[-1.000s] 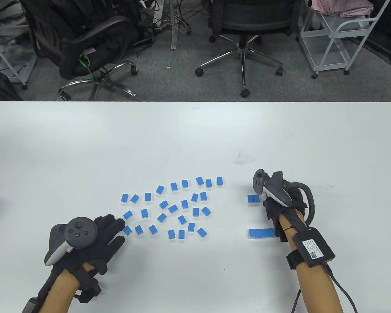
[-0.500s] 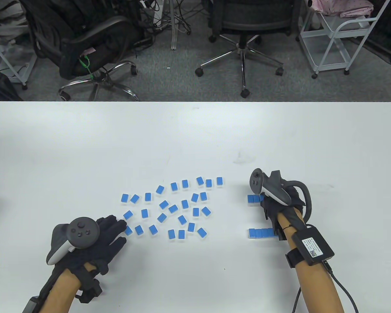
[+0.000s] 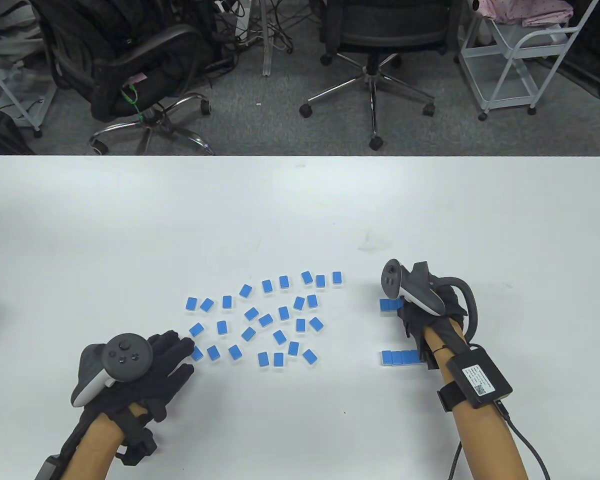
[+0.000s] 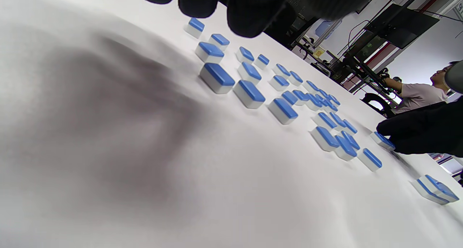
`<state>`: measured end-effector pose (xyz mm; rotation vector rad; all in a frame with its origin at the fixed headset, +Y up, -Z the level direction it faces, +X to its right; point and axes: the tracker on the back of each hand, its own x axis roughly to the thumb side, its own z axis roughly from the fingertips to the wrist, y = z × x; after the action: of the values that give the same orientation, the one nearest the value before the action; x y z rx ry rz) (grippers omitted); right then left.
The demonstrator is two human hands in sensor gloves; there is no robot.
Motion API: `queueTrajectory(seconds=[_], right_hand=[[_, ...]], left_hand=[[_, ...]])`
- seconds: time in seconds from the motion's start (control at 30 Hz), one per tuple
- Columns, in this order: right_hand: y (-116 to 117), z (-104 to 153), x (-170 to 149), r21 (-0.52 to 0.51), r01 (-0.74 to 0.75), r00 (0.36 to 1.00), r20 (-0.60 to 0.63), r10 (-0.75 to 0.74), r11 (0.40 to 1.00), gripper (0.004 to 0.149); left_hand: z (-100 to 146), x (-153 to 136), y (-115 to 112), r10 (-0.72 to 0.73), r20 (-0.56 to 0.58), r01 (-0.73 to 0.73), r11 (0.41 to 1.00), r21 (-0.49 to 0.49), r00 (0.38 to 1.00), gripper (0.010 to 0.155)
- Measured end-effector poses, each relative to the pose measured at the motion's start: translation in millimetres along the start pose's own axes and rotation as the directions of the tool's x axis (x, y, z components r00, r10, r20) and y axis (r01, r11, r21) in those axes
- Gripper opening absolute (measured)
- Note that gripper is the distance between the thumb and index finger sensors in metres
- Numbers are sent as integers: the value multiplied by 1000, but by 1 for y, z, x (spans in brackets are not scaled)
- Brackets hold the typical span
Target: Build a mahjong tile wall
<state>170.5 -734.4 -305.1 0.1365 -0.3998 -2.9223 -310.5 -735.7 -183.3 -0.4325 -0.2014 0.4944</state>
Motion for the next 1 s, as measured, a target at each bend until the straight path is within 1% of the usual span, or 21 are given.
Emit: queueTrajectory(seconds=[0.1,0.17,0.2,0.27,0.33,0.37,0.43,0.53,0.6,0.67,0.7,0.77,0.9,1.0], right_hand=[[-11,9,7,-52,10,1000,26,-9,999,57],[-18,19,20,-73,33,995,91,-26,997,56],[-21,26,31,-85,38,989,143,-26,996,55],[-26,40,52,-96,17,971,241,7,995,53],[-28,64,84,-139,-27,931,358,76,990,51],[-28,74,95,-162,-47,911,397,109,986,51],[-23,99,122,-246,-99,853,478,209,964,53],[-13,122,150,-334,-160,799,509,321,929,57],[-6,127,160,-381,-204,778,496,386,902,58],[1,127,163,-415,-228,780,464,421,881,58],[2,125,164,-417,-232,780,461,424,879,58],[5,122,162,-375,-212,787,481,385,902,57],[5,123,161,-400,-194,794,472,382,896,57],[5,125,163,-397,-184,788,487,376,899,57]], left_hand=[[0,0,0,0,1,0,1000,3,1000,68],[0,0,0,-1,3,1,1000,3,1000,67],[0,0,0,-2,4,2,1000,4,1000,67],[0,0,0,-1,3,1,1000,5,1000,67],[0,0,0,-1,2,1,1000,4,1000,67],[0,0,0,-1,2,1,1000,4,1000,67],[0,0,0,-1,3,1,1000,4,1000,67],[1,0,0,0,5,0,1000,3,1000,67],[1,0,0,-2,5,2,1000,3,1000,68],[1,-1,0,-2,7,2,1000,8,1000,67],[1,-1,0,-2,7,2,1000,8,1000,67],[1,-1,1,-3,6,3,1000,9,1000,67],[1,-1,0,-5,9,5,1000,7,1000,68],[1,-1,0,-3,6,3,1000,3,1000,67]])
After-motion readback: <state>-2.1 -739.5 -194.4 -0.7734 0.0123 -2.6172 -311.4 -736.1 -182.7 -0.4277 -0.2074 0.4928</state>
